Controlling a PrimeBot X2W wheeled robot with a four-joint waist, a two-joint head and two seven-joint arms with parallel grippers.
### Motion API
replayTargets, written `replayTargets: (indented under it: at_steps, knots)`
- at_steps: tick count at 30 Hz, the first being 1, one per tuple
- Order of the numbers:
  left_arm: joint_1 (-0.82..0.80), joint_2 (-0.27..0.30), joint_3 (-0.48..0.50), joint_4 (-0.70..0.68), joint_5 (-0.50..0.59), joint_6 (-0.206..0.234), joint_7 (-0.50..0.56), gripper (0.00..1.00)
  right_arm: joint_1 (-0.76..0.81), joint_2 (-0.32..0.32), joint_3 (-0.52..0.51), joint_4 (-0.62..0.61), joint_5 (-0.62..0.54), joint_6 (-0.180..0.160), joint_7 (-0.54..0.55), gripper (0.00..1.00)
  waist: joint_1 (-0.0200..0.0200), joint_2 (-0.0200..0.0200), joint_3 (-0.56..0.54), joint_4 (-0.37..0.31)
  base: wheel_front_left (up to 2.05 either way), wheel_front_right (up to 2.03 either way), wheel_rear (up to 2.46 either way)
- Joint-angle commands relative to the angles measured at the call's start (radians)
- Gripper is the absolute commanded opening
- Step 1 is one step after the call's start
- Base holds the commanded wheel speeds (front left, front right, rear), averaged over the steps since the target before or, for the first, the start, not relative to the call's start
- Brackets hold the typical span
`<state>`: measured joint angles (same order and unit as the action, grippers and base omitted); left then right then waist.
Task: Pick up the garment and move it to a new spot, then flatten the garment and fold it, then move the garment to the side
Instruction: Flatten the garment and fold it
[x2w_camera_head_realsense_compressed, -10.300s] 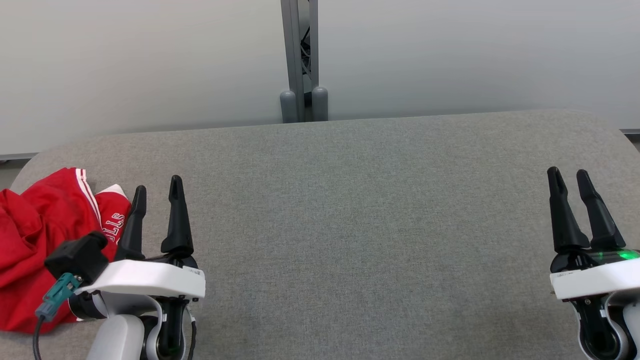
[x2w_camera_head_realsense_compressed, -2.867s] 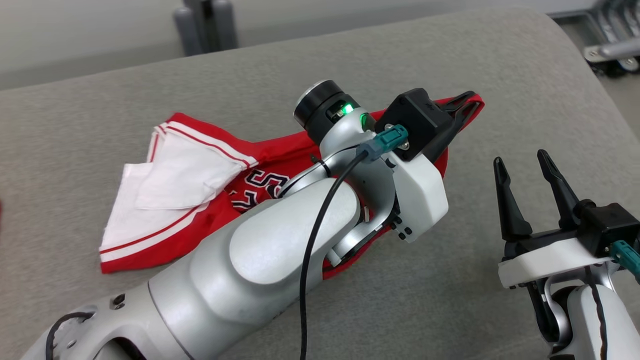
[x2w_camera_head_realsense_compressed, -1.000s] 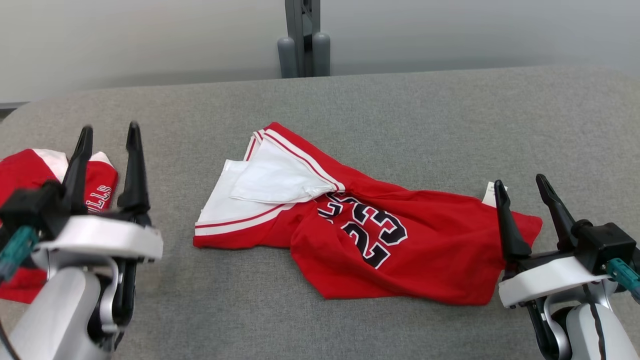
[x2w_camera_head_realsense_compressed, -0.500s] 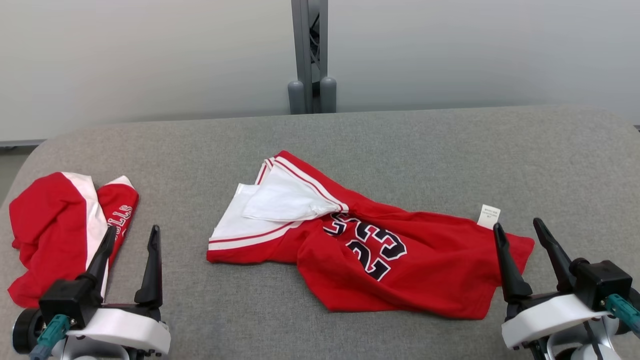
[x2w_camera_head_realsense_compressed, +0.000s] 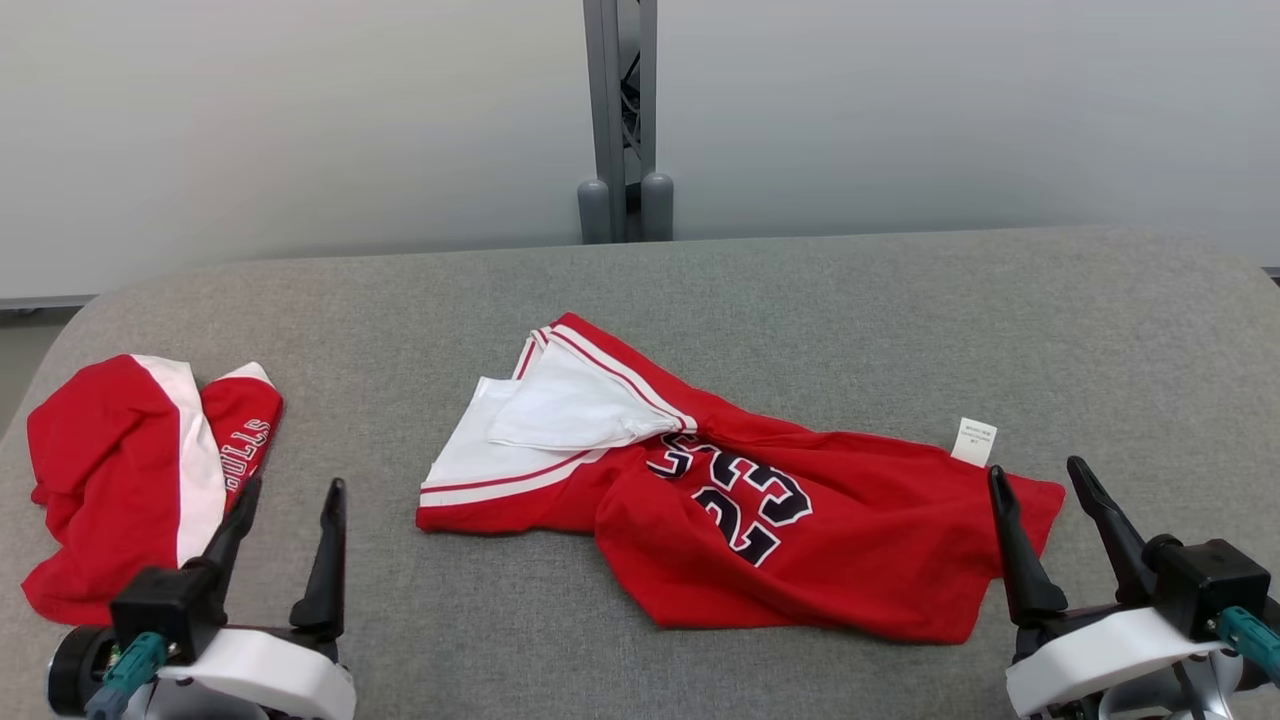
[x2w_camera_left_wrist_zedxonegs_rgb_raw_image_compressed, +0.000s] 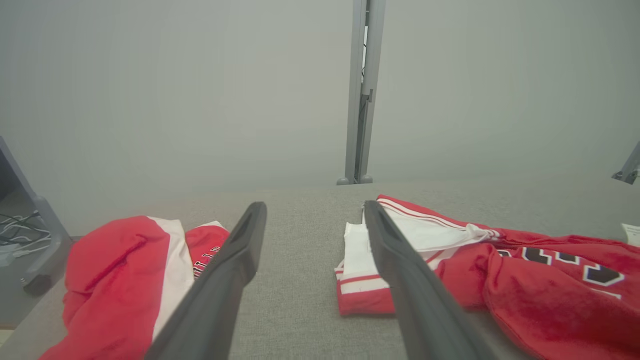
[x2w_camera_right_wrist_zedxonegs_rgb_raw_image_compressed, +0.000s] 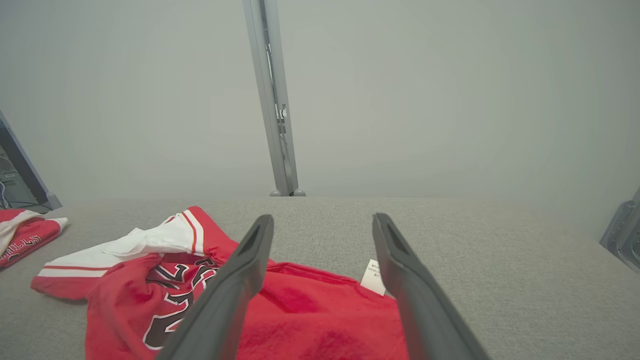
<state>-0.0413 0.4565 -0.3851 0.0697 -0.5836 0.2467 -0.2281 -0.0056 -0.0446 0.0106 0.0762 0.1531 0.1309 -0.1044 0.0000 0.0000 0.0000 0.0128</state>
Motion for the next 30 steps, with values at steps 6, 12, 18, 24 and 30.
replayTargets:
  at_steps: [6, 12, 18, 24, 30]
  knots:
    - [-0.079, -0.009, -0.056, 0.005, -0.003, -0.048, 0.083, 1.0, -0.005, -0.005, 0.002, -0.019, 0.003, 0.0, 0.005, 1.0, 0.0, 0.0, 0.031, -0.006, 0.0, 0.0, 0.0]
    - [-0.202, -0.039, -0.129, 0.065, -0.045, -0.14, 0.228, 1.0, -0.024, -0.005, 0.016, -0.032, 0.0, 0.0, 0.007, 1.0, 0.0, 0.0, 0.081, -0.043, 0.0, 0.0, 0.0]
    - [-0.336, -0.077, -0.157, 0.221, -0.107, -0.227, 0.341, 1.0, -0.048, -0.005, 0.024, -0.033, 0.008, 0.0, -0.005, 1.0, 0.0, 0.0, 0.146, -0.105, 0.0, 0.0, 0.0]
    - [-0.456, -0.092, -0.145, 0.395, -0.155, -0.285, 0.4, 1.0, -0.069, -0.005, 0.021, -0.015, 0.02, 0.0, -0.024, 1.0, 0.0, 0.0, 0.2, -0.157, 0.0, 0.0, 0.0]
    - [-0.544, -0.082, -0.127, 0.539, -0.181, -0.315, 0.429, 1.0, -0.091, -0.005, 0.023, 0.006, 0.027, 0.0, -0.048, 1.0, 0.0, 0.0, 0.239, -0.186, 0.0, 0.0, 0.0]
